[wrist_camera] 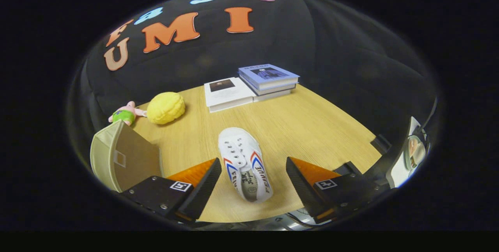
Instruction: Open the storage box then place both shoes into the box .Put the left shoe in first, then the right shoe, with the right side of both shoes facing outward in a uniform manner.
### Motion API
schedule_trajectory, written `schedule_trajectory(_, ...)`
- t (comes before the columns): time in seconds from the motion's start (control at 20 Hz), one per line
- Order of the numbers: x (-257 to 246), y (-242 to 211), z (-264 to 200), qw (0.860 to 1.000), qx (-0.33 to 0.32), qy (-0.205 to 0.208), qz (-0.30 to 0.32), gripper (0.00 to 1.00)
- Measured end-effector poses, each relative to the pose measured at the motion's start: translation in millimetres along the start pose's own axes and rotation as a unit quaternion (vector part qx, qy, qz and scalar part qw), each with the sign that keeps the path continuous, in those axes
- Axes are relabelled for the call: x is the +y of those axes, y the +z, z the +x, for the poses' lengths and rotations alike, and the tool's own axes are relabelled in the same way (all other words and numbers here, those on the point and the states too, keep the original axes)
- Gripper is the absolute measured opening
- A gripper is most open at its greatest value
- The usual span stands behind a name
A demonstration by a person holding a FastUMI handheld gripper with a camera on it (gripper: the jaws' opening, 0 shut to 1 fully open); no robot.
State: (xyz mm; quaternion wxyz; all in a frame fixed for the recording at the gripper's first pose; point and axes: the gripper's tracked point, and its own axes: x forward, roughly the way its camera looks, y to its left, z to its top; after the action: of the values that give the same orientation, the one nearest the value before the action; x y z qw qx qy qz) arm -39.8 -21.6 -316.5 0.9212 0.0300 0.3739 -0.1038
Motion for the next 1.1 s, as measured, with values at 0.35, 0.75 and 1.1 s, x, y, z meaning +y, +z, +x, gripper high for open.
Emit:
schedule_trajectory(0.35,-15,-31,26,0.999,0.051,-0.006,0.007,0.93)
schedule_trajectory(0.75,-9,-51,53,0.993,0.105,0.022,0.038,0.60)
schedule_trajectory(1.1,-6,-47,58,0.991,0.107,0.036,0.066,0.20)
